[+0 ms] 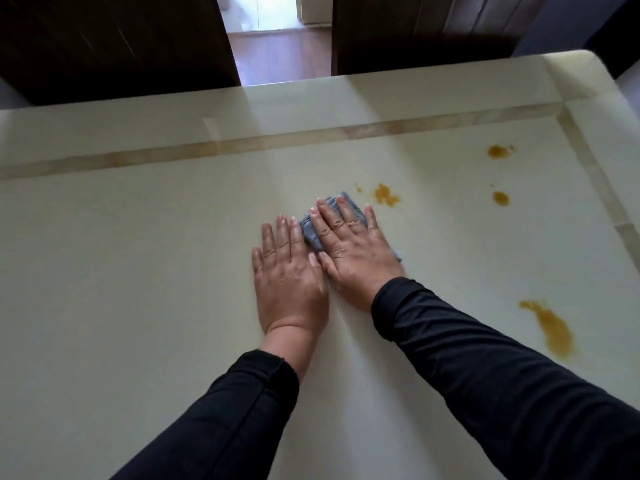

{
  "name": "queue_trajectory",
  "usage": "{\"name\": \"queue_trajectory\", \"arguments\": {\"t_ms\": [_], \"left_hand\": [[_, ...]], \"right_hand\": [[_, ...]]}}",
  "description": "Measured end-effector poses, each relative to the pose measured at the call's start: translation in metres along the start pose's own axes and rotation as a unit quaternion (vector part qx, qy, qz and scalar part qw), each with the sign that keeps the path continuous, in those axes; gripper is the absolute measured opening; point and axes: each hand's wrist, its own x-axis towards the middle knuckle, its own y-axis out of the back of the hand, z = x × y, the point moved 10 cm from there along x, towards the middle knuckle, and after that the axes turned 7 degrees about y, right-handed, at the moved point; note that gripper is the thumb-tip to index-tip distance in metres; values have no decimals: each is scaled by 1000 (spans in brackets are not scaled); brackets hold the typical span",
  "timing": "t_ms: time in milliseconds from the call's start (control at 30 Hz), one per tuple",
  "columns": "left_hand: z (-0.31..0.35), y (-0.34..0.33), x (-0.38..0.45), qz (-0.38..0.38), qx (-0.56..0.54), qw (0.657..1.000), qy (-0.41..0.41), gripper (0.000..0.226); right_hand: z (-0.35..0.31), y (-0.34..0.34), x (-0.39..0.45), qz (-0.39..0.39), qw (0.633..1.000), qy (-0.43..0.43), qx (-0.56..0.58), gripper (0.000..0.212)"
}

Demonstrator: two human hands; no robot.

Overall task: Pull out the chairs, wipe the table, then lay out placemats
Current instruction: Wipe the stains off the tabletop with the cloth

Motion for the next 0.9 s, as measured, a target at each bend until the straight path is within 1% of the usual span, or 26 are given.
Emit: {"name": "queue_trajectory", "arguments": {"t_ms": [67,133,200,267,333,367,400,467,500,533,600,633,667,700,733,833,900], "left_hand": [[0,0,0,4,1,1000,0,63],[0,0,1,5,0,1000,0,63],[0,0,1,4,-3,1000,-2,64],[-1,0,0,3,-8,1000,-4,64],[-1,0,0,4,-7,1000,-3,63],[-1,0,0,3,-4,1000,-3,63],[-1,-1,0,0,1,1000,-2,63],[0,1,-1,0,5,1000,-1,62],[0,0,-1,0,6,1000,-1,61],[0,0,-1,-3,7,1000,0,60],[0,0,-2,-7,6,1000,2,60],[0,1,-1,-6,6,1000,4,60],[0,1,-2,-4,7,1000,5,60],[0,2,-2,-2,9,1000,5,60],[0,2,-2,-1,11,1000,3,60],[3,3,-2,-1,10,1000,-3,59],[4,4,-3,1,21,1000,-1,59]], "right_hand": [[-5,7,16,-5,999,40,-7,66],[13,14,36,-11,999,31,-11,62],[46,20,49,-15,999,-31,-6,61],[76,23,48,-1,995,-104,7,61],[89,22,33,12,987,-159,18,62],[89,21,23,19,985,-170,26,64],[84,18,12,22,986,-162,32,64],[74,13,-8,9,995,-98,23,66],[79,10,-17,3,997,-72,16,66],[90,9,-26,-1,997,-71,13,64],[124,7,-46,-3,990,-143,13,64],[134,7,-56,-3,984,-180,17,65],[132,5,-65,-6,981,-195,20,66],[118,0,-75,-10,982,-186,19,67],[96,-5,-88,-5,987,-159,15,68],[28,-22,-152,18,999,-38,1,69],[25,-35,-189,2,1000,7,-11,67]]}}
